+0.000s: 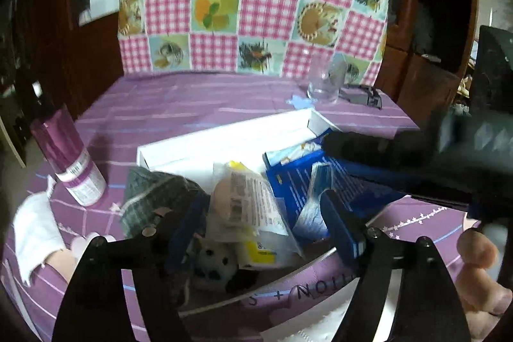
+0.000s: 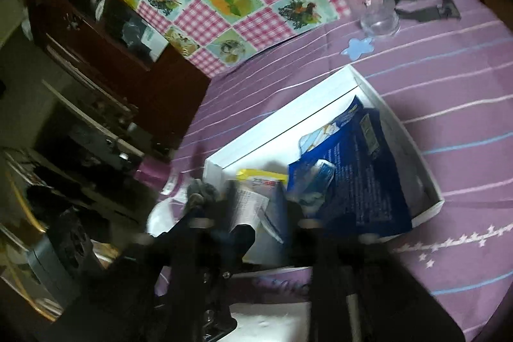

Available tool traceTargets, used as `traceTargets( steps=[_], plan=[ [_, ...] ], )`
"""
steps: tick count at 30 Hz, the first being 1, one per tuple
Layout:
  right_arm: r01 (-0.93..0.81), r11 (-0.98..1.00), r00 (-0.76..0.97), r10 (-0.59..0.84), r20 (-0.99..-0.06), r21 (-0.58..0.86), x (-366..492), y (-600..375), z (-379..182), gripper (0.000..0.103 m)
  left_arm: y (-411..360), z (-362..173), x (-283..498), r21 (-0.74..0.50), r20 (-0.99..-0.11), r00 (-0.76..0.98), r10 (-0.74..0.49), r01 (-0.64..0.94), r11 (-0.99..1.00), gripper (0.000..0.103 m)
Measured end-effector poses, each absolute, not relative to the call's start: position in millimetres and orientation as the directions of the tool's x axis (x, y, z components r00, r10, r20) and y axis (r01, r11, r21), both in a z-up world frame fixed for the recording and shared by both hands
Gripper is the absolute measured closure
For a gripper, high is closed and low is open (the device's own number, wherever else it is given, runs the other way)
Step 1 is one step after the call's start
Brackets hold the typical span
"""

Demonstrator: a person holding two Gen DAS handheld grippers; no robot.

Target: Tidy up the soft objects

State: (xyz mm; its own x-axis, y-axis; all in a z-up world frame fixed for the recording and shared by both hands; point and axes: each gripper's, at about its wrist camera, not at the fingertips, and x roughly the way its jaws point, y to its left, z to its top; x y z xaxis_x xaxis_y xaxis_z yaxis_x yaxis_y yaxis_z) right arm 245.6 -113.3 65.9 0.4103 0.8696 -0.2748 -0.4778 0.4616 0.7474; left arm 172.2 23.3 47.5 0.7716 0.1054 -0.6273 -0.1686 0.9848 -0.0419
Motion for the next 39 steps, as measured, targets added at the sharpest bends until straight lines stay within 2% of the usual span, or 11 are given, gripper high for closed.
traceTargets(
  steps=[1, 7, 19, 23, 27, 29, 31, 33, 35, 39],
  plan=[
    [-0.485, 0.450, 0.437, 0.867, -0.238, 0.750, 242, -119, 68, 0.030, 23, 50, 171, -0.041, -0.623, 0.774, 0.111, -0.174, 0.984, 0.024],
    [-0.541, 0.446, 0.447, 0.871, -0.205, 0.713, 225, -121, 85, 0.029, 35, 60, 159, -0.065, -0.598, 0.788, 0.149, -0.233, 0.970, 0.022],
    [-0.555, 0.661, 0.567, 0.745, -0.351, 0.505, 199, -113, 107, 0.029, 50, 74, 115, -0.075, -0.582, 0.788, 0.202, -0.299, 0.951, 0.021],
    [-0.548, 0.684, 0.592, 0.724, -0.356, 0.481, 187, -124, 115, 0.029, 45, 77, 97, -0.061, -0.584, 0.783, 0.213, -0.304, 0.951, 0.020],
    [-0.542, 0.734, 0.671, 0.671, -0.316, 0.409, 160, -143, 121, 0.029, 38, 74, 79, -0.057, -0.583, 0.784, 0.212, -0.300, 0.952, 0.018],
    [-0.534, 0.770, 0.698, 0.634, -0.333, 0.349, 149, -147, 120, 0.029, 34, 74, 70, -0.030, -0.565, 0.791, 0.236, -0.306, 0.952, 0.017],
    [-0.503, 0.821, 0.723, 0.571, -0.388, 0.271, 140, -152, 115, 0.029, 27, 72, 55, 0.017, -0.514, 0.812, 0.278, -0.314, 0.949, 0.016],
    [-0.466, 0.851, 0.751, 0.524, -0.402, 0.240, 132, -162, 107, 0.029, 21, 70, 41, 0.033, -0.477, 0.829, 0.291, -0.314, 0.949, 0.009],
    [-0.442, 0.865, 0.770, 0.502, -0.394, 0.239, 123, -175, 95, 0.029, 18, 67, 31, 0.012, -0.483, 0.834, 0.266, -0.297, 0.955, 0.001],
    [-0.472, 0.851, 0.752, 0.525, -0.399, 0.231, 106, -189, 68, 0.029, 14, 59, 16, -0.028, -0.490, 0.843, 0.224, -0.272, 0.962, 0.000]
  ],
)
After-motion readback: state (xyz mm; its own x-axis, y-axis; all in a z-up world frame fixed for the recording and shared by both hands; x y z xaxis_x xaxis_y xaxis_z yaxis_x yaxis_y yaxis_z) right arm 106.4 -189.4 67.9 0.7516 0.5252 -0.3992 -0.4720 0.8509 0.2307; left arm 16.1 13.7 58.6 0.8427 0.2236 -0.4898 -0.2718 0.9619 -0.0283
